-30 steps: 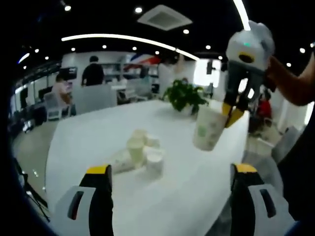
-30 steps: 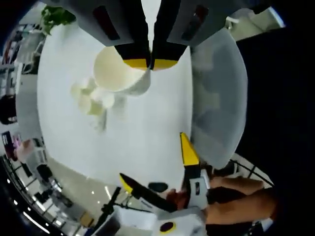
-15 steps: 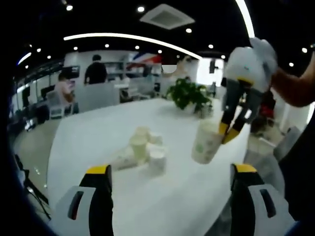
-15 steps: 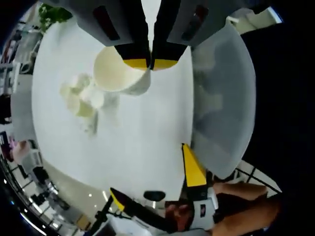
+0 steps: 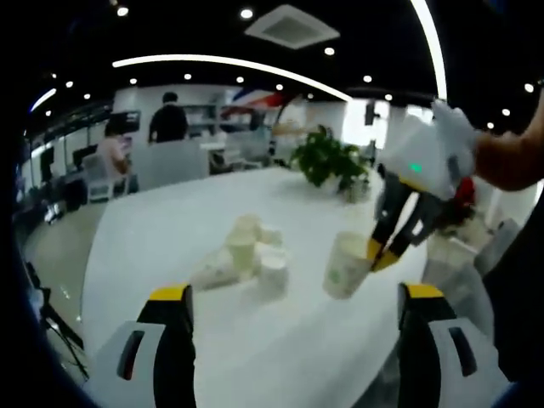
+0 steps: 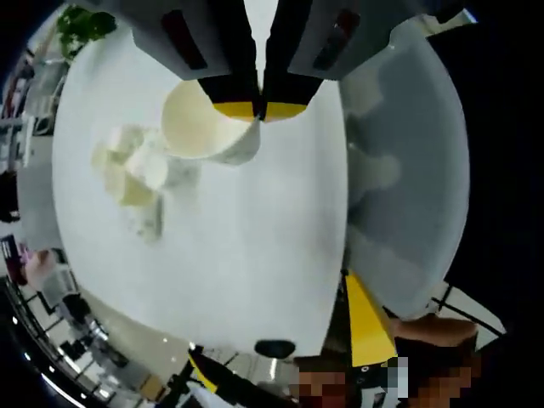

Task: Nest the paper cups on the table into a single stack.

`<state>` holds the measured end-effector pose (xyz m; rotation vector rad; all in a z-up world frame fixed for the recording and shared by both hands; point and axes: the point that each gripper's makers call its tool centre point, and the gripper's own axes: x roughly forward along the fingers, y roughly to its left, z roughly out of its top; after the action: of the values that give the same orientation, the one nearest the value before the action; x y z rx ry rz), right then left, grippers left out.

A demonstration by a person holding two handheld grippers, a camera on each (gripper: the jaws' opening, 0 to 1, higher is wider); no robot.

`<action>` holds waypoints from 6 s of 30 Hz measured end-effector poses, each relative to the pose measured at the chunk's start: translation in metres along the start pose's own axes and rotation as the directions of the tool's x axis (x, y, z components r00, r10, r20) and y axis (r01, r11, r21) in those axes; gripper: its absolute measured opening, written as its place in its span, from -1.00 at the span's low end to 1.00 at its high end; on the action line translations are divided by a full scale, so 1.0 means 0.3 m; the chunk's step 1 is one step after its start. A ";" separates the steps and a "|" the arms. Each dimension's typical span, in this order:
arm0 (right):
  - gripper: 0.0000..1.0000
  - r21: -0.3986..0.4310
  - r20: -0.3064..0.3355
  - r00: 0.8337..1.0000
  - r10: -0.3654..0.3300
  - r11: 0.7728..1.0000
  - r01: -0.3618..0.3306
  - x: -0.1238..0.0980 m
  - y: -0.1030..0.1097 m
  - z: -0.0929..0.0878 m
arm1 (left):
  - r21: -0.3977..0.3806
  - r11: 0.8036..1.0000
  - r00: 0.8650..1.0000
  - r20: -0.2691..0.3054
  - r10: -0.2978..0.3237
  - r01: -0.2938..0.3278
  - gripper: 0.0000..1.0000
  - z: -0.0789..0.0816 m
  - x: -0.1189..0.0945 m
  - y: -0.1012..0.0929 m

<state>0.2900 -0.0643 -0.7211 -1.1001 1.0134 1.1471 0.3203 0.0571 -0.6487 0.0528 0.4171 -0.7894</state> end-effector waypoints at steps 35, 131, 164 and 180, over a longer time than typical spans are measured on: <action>-1.00 -0.090 -0.067 0.998 -0.001 0.996 -0.005 0.226 0.095 -0.034 | 0.047 0.999 0.997 -0.070 -0.016 0.019 0.97 -0.088 -0.043 -0.005; 1.00 0.715 0.530 0.599 -0.600 0.696 0.064 -0.109 -0.211 -0.502 | 0.051 0.995 0.996 0.033 0.084 -0.086 0.97 -0.151 0.064 0.149; 1.00 0.726 0.535 0.612 -0.583 0.687 0.019 -0.066 -0.195 -0.520 | 0.458 0.855 0.938 -0.334 -0.090 0.245 0.95 -0.052 0.412 0.305; 1.00 0.750 0.520 0.626 -0.580 0.661 -0.010 -0.017 -0.188 -0.551 | 0.588 0.713 0.875 -0.479 -0.073 0.382 0.89 -0.011 0.654 0.396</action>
<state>0.3375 -0.2315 -0.7381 -0.1005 0.4655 0.6721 0.5253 0.0088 -0.7399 0.8919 0.5398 -1.1625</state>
